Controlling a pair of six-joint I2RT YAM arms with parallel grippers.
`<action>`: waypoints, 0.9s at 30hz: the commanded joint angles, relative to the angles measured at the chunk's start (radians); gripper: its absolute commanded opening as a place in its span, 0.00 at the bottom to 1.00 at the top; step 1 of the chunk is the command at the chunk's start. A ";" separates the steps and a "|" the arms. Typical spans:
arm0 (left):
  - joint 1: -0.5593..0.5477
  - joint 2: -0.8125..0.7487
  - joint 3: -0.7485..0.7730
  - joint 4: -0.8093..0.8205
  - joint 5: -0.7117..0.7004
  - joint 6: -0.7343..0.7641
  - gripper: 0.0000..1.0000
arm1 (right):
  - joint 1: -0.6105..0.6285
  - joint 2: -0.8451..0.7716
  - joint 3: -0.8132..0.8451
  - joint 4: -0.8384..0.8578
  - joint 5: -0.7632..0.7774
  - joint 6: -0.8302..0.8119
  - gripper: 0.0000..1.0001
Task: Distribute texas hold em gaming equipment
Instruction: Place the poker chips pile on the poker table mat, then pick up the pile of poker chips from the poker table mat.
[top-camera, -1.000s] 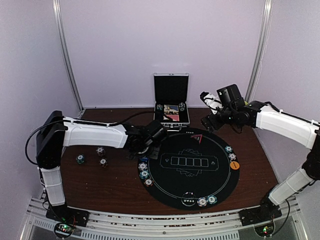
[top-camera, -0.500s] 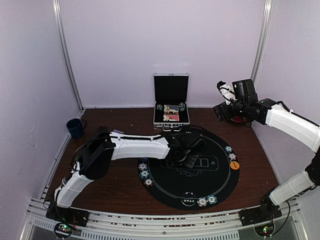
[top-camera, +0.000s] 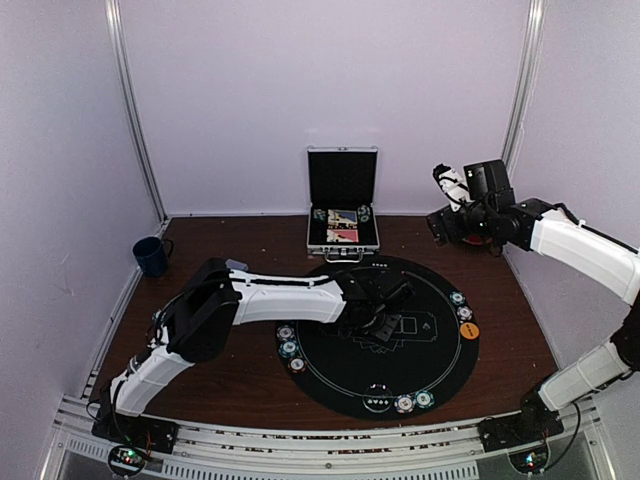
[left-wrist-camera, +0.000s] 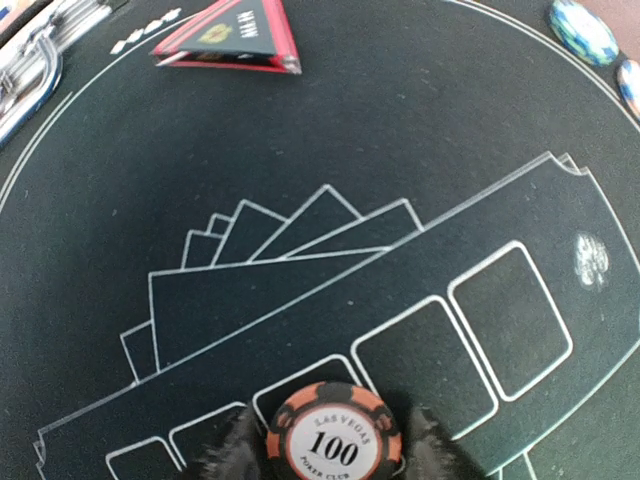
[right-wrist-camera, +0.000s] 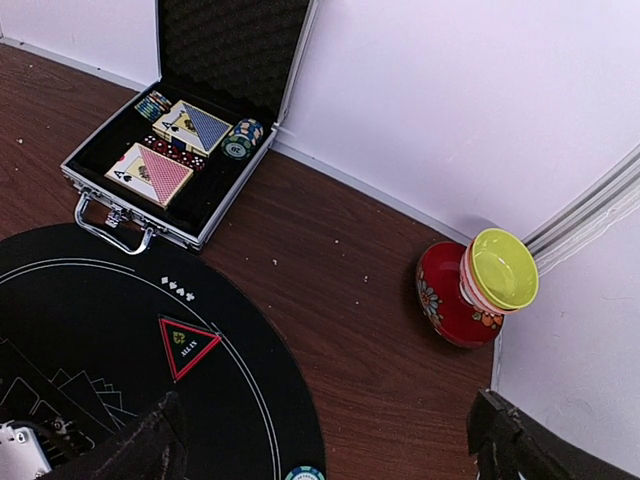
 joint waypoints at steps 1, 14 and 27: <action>0.006 -0.046 -0.035 0.022 -0.050 0.003 0.63 | -0.002 -0.008 -0.012 0.018 -0.023 0.001 1.00; 0.057 -0.471 -0.312 -0.047 -0.265 -0.019 0.84 | 0.013 0.045 0.012 -0.081 -0.283 -0.060 1.00; 0.087 -0.709 -0.481 -0.745 -0.702 -0.256 0.96 | 0.136 0.190 0.032 -0.129 -0.241 -0.087 1.00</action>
